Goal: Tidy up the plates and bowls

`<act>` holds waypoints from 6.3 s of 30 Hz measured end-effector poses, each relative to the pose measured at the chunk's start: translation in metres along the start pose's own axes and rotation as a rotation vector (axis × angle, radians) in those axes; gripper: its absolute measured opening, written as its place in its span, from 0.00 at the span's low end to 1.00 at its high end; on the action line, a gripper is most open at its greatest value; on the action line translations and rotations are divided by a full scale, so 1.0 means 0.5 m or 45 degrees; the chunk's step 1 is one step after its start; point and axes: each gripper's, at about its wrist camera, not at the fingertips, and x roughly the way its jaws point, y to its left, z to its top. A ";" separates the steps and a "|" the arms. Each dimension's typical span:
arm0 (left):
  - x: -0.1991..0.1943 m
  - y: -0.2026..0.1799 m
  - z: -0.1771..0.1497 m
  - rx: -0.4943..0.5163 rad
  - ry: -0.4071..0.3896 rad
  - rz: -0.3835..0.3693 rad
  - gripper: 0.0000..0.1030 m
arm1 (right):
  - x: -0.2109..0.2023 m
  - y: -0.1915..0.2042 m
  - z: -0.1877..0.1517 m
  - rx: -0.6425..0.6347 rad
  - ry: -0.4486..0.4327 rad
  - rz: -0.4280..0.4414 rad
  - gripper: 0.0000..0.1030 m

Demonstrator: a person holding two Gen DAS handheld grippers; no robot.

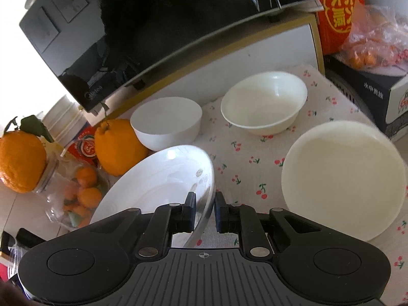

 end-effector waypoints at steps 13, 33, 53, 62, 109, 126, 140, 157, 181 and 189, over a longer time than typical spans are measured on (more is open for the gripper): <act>-0.053 -0.020 -0.002 0.074 -0.004 -0.011 0.17 | -0.077 0.022 -0.002 -0.089 -0.015 -0.018 0.16; -0.156 -0.030 -0.017 0.178 0.068 -0.060 0.17 | -0.203 0.041 -0.050 -0.156 0.034 -0.021 0.18; -0.196 -0.008 -0.091 0.245 0.212 -0.020 0.17 | -0.235 0.037 -0.148 -0.263 0.150 -0.075 0.20; -0.199 -0.018 -0.119 0.324 0.243 0.018 0.17 | -0.235 0.028 -0.172 -0.295 0.180 -0.119 0.20; -0.180 -0.057 -0.136 0.491 0.327 0.113 0.49 | -0.216 0.057 -0.188 -0.578 0.287 -0.198 0.59; -0.187 -0.042 -0.072 0.298 0.276 0.145 0.98 | -0.226 0.053 -0.115 -0.429 0.242 -0.110 0.81; -0.132 -0.075 0.059 0.234 0.179 0.311 0.99 | -0.147 0.069 0.055 -0.364 0.257 0.005 0.91; 0.055 -0.137 0.142 0.165 0.072 0.324 0.99 | 0.104 0.025 0.256 -0.235 0.194 0.222 0.91; 0.190 -0.194 0.142 0.228 0.049 0.225 0.51 | 0.242 -0.010 0.293 -0.167 0.131 0.240 0.33; 0.194 -0.188 0.136 0.153 0.070 0.250 0.31 | 0.261 0.004 0.278 -0.245 0.141 0.152 0.23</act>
